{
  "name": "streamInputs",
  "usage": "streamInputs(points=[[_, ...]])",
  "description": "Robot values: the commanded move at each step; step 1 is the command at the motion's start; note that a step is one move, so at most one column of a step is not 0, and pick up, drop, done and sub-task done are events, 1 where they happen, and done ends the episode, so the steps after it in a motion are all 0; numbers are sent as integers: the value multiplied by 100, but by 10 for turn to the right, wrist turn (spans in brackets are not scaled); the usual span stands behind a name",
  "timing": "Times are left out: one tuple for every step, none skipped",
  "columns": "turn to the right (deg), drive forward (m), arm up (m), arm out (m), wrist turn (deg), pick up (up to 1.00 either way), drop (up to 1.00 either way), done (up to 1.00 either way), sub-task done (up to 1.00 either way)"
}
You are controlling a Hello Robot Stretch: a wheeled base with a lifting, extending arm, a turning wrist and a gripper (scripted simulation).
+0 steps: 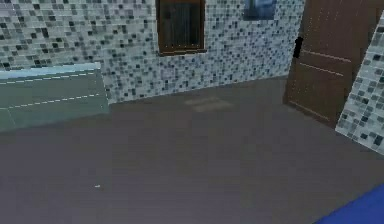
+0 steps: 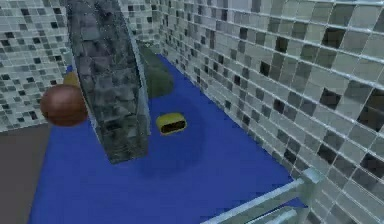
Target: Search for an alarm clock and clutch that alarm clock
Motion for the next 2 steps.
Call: streamInputs(points=[[450,0,0,0,0,0,0,0,0],[450,0,0,0,0,0,0,0,0]])
